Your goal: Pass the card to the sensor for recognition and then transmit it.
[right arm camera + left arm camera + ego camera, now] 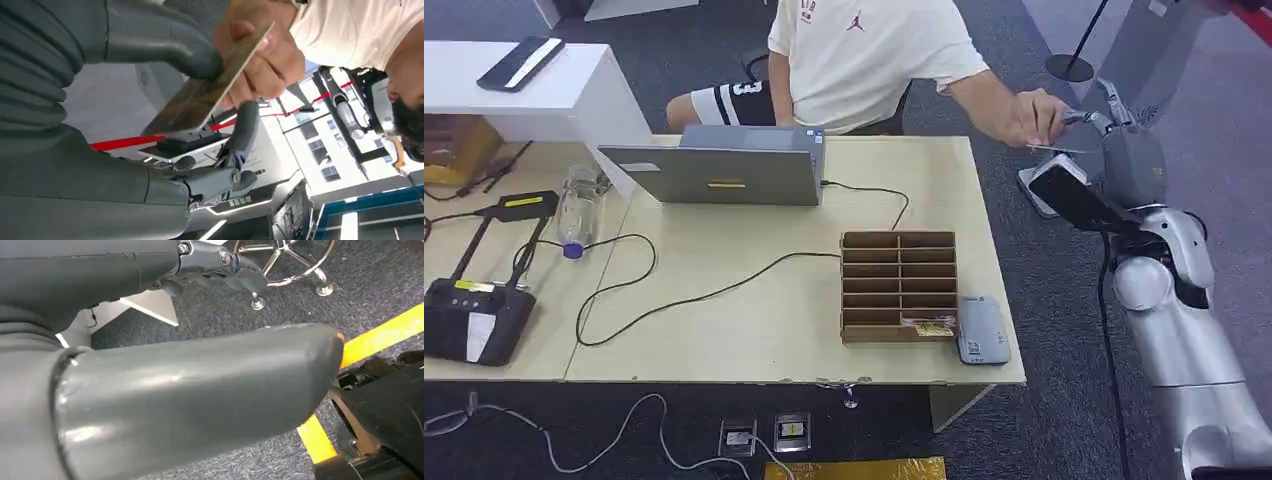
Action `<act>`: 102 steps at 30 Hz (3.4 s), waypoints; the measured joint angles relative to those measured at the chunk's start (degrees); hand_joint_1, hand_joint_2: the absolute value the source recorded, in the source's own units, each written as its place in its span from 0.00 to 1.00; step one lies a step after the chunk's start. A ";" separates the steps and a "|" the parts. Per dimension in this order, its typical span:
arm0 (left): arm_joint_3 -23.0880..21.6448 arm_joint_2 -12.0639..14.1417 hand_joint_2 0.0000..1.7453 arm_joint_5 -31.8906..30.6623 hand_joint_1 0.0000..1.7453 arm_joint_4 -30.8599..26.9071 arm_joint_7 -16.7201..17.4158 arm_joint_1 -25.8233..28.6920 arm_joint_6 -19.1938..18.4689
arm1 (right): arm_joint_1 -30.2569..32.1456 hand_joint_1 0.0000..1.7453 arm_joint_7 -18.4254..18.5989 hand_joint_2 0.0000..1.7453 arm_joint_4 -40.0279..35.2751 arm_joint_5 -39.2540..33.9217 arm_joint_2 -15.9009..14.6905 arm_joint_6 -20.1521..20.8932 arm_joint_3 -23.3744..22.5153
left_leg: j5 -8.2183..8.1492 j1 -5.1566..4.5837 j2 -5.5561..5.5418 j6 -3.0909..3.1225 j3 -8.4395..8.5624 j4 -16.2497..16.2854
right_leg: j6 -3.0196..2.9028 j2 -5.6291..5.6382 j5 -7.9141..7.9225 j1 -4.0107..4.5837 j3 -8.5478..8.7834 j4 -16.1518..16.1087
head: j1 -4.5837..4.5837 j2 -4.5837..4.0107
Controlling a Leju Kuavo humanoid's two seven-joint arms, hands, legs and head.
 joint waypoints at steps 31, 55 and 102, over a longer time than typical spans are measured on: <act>0.00 0.57 0.00 -1.18 0.00 0.09 -0.33 0.04 -0.17 | 8.80 1.00 2.58 1.00 1.33 5.49 -1.60 7.83 1.38 | -0.02 0.01 0.00 -0.01 -0.02 0.00 | -0.03 0.01 -0.02 0.02 -0.03 -0.01 | 0.00 0.00; 0.04 0.66 0.00 -2.88 0.00 0.11 -0.15 0.17 -0.59 | 17.91 1.00 4.57 1.00 2.62 4.26 -2.08 14.14 5.22 | -0.03 0.01 0.02 -0.02 -0.01 0.00 | -0.03 0.05 -0.02 0.02 -0.04 -0.01 | 0.00 0.00; 0.28 0.66 0.00 -5.53 0.00 0.11 -0.17 -0.20 -1.03 | 21.83 1.00 6.38 1.00 -1.68 1.18 -1.49 13.92 6.58 | -0.03 0.02 0.11 -0.02 0.03 0.00 | -0.03 0.14 -0.02 0.02 -0.02 -0.01 | 0.00 0.00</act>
